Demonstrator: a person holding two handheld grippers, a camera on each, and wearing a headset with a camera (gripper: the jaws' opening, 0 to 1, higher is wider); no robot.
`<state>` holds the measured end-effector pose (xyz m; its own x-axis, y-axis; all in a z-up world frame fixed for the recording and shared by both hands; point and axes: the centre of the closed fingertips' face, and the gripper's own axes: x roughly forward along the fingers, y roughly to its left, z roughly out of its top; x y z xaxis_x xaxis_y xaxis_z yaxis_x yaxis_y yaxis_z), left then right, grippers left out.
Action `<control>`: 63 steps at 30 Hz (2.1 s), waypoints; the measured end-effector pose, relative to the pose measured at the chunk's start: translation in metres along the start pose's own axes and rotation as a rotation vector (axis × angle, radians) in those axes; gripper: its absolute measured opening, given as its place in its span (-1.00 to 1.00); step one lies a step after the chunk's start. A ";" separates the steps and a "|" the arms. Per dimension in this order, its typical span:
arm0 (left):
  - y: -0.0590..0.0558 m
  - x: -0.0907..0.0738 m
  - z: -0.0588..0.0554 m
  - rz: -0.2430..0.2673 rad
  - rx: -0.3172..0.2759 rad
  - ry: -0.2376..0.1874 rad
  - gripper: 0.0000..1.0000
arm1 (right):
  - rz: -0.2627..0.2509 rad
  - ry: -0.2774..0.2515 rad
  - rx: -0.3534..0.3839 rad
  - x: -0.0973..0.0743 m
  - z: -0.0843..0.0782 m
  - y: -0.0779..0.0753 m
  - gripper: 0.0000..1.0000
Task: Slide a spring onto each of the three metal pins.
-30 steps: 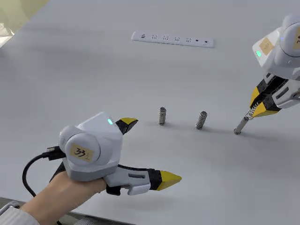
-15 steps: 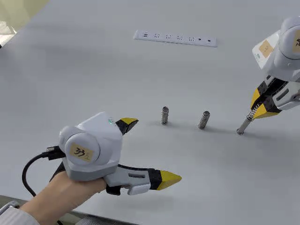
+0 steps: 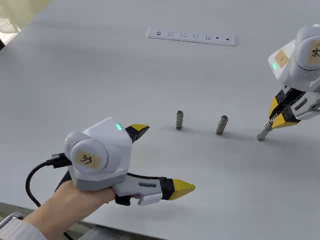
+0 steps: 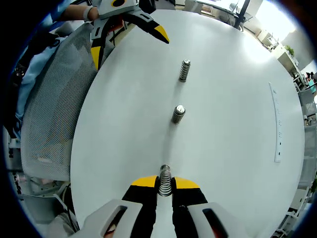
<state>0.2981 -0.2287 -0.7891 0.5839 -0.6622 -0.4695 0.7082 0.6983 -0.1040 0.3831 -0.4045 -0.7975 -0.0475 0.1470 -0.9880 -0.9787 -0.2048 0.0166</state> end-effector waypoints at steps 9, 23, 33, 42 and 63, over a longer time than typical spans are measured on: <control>0.002 0.000 -0.002 0.003 -0.006 0.002 0.86 | 0.008 0.005 0.001 0.012 -0.001 0.001 -0.86; 0.003 0.000 -0.003 0.005 -0.011 0.003 0.87 | 0.022 0.016 0.012 0.030 -0.004 -0.001 -0.85; 0.002 0.001 -0.002 0.002 -0.012 0.002 0.91 | 0.015 0.013 0.012 0.033 -0.004 -0.003 -0.85; 0.003 0.002 0.000 0.006 -0.010 -0.002 0.98 | 0.017 0.020 0.017 0.036 -0.004 0.002 -0.85; 0.002 0.001 0.002 -0.001 -0.003 -0.002 0.97 | -0.006 0.009 0.019 0.039 -0.002 0.004 -0.45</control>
<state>0.3005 -0.2283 -0.7877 0.5839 -0.6633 -0.4681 0.7078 0.6984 -0.1067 0.3773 -0.4020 -0.8359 -0.0397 0.1390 -0.9895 -0.9826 -0.1852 0.0134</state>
